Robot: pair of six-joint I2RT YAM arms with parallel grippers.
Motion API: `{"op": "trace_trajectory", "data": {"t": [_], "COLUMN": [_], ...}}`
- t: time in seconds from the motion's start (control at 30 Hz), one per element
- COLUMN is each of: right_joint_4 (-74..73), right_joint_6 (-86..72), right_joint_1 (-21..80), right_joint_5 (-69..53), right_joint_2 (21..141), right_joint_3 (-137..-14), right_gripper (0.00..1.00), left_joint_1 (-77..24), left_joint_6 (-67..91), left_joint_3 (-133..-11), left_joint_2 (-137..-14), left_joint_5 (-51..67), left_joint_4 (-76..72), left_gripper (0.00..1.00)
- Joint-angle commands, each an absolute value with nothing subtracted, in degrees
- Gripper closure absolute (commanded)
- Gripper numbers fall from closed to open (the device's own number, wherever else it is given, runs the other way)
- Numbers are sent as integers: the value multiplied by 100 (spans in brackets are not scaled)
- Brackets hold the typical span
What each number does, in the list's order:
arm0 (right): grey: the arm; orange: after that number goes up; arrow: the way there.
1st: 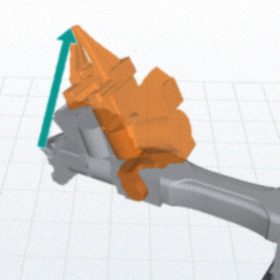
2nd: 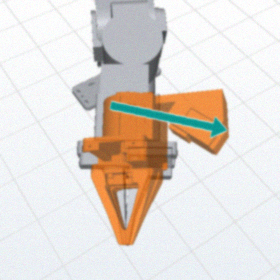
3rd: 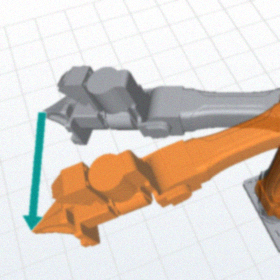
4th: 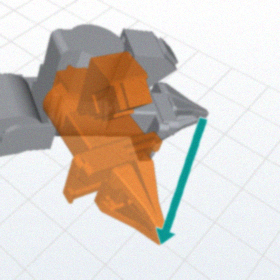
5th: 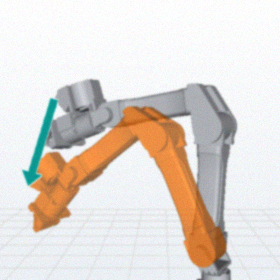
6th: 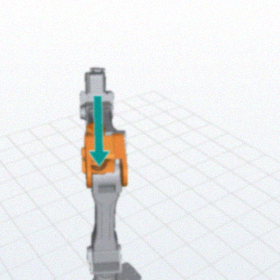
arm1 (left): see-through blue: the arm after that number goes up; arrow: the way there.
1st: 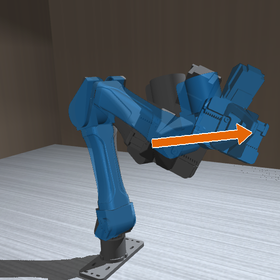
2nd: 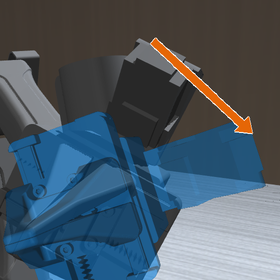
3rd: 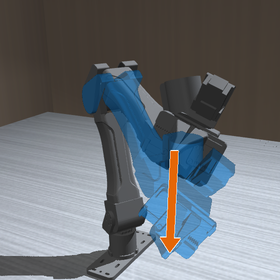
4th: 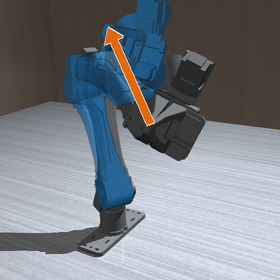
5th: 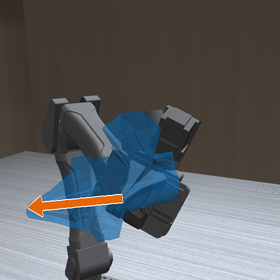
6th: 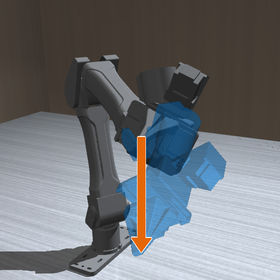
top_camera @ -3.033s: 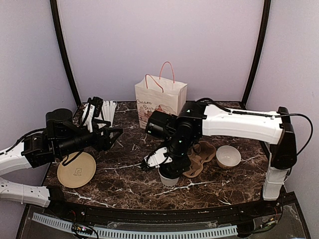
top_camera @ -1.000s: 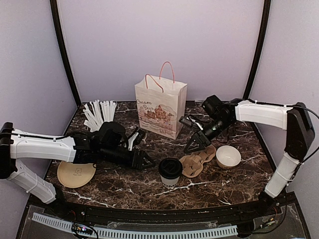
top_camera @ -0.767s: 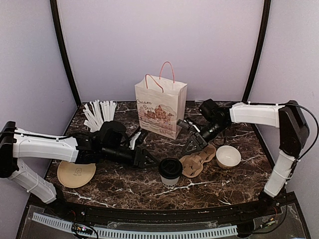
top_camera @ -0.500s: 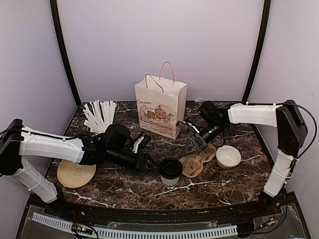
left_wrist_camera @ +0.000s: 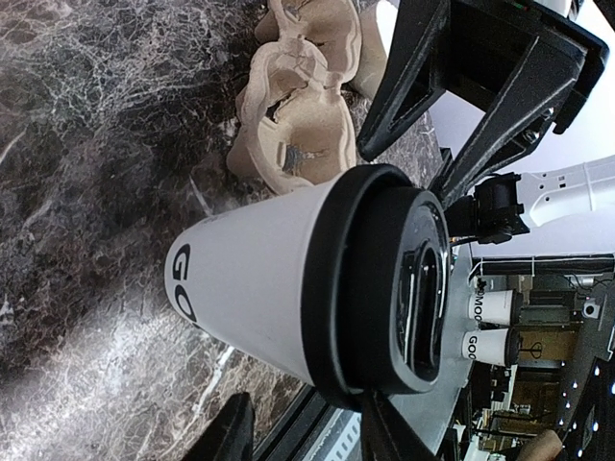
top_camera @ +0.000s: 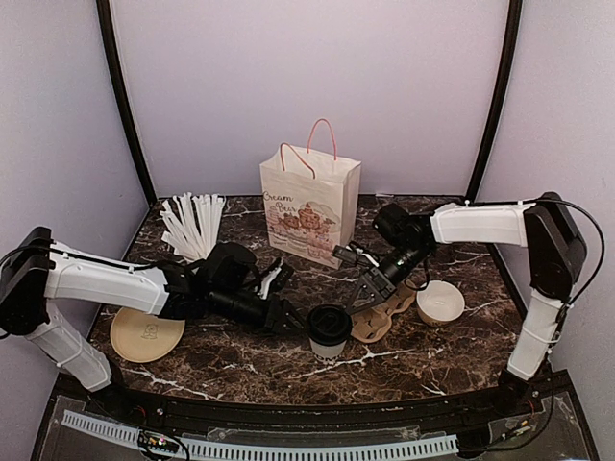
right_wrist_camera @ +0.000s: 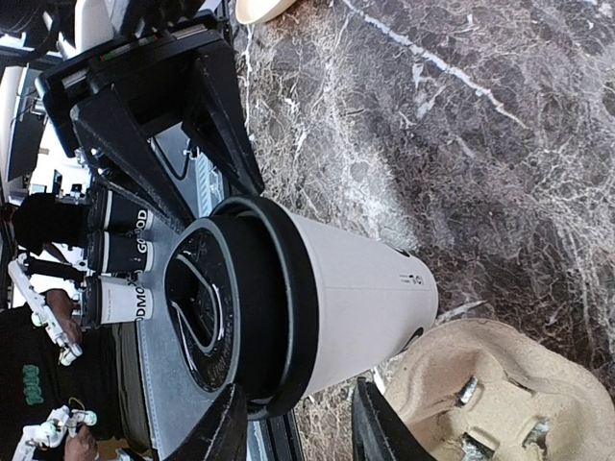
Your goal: Pack the takeout coffee
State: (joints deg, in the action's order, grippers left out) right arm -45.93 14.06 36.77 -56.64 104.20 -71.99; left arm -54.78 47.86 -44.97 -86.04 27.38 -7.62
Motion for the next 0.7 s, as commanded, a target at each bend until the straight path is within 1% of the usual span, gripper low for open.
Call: {"op": "trace_trajectory", "data": {"t": [0.0,0.2,0.4,0.53,0.67], "right_joint_4": [-4684,-4676,-4628,-4480,-4423], "right_joint_6": [1508,1422,1241,998,779], "right_joint_1": [3784,3847,3991,4068,4095], "right_joint_5": [-5573,-5423,-4922,-4298,-3430], "right_joint_2": [10489,10626,10839,10999,11179], "right_joint_3": [-7310,-7389,-7440,-7348,-7287], "right_gripper": [64,64,67,69,70], "left_joint_1": [-5440,-5440,-5373,-5302,-5254], "left_joint_6": [4720,4720,4793,4738,4574], "left_joint_3": [-4645,-4728,-4823,-4840,-4753], "left_joint_2": [-8660,-8795,-9023,-9322,-9794], "left_joint_5": [2758,2598,2382,2283,2168], "left_joint_4": [-704,-427,114,620,1080], "left_gripper": [59,59,61,63,68]}}
